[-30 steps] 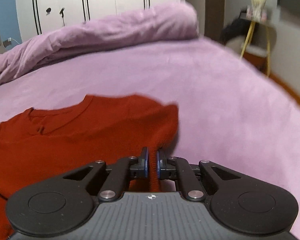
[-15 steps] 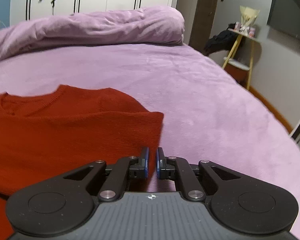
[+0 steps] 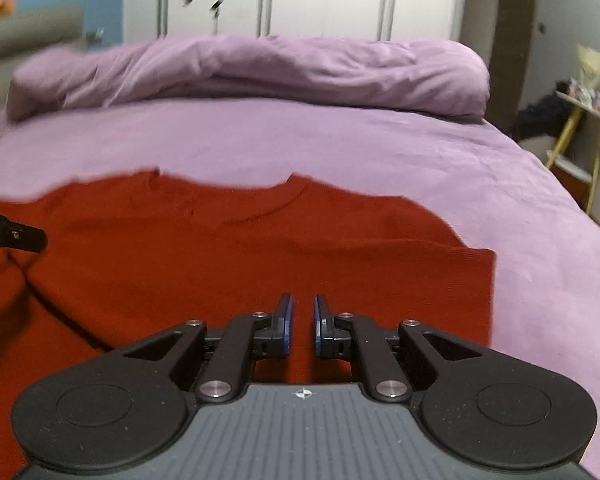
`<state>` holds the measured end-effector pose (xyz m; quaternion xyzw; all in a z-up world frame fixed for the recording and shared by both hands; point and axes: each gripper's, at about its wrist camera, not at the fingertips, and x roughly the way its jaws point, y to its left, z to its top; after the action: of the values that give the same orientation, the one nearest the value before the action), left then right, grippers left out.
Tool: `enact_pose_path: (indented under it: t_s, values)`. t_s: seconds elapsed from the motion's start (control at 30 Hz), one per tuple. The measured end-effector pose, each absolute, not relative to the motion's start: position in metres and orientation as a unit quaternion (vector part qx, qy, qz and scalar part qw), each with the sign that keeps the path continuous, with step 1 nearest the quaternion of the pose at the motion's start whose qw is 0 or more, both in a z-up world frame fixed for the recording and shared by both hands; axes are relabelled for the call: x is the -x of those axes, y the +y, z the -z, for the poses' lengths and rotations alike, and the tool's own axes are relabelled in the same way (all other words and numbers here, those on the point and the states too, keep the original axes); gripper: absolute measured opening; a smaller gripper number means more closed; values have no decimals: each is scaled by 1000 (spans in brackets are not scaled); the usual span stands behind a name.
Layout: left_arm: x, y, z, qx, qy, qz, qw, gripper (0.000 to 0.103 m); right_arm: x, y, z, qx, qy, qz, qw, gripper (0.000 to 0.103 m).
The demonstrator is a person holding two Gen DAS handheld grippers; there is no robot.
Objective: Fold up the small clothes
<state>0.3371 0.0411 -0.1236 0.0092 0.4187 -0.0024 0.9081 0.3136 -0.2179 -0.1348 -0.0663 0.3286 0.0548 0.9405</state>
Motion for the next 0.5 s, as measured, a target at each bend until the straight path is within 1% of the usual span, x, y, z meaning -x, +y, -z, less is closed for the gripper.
enact_pose_path:
  t_s: [0.1, 0.13, 0.17, 0.2, 0.23, 0.27, 0.37, 0.43, 0.5]
  values:
    - [-345, 42, 130, -11, 403, -4, 915, 73, -327, -228, 149, 106, 331, -20, 937, 8]
    - [-349, 44, 132, -7, 405, -7, 914, 74, -330, -237, 150, 111, 325, -3, 939, 0]
    - [-354, 46, 134, -4, 411, -12, 911, 74, -334, -248, 149, 112, 321, 13, 940, 0]
    - [-358, 50, 137, 3, 414, -18, 910, 81, -337, -256, 150, 112, 319, 31, 941, 0]
    - [-359, 52, 139, 10, 416, -23, 909, 85, -340, -264, 150, 120, 318, 62, 938, 0]
    - [-360, 56, 139, 24, 421, -21, 906, 85, -343, -274, 151, 117, 323, 82, 936, 0]
    - [-351, 61, 130, 56, 431, -26, 900, 80, -338, -280, 137, 87, 330, 77, 937, 0]
    - [-341, 61, 129, 57, 432, -17, 900, 81, -319, -271, 126, 73, 312, 13, 947, 1]
    - [-334, 59, 132, 51, 431, -12, 901, 82, -298, -258, 126, 90, 306, -52, 946, 3]
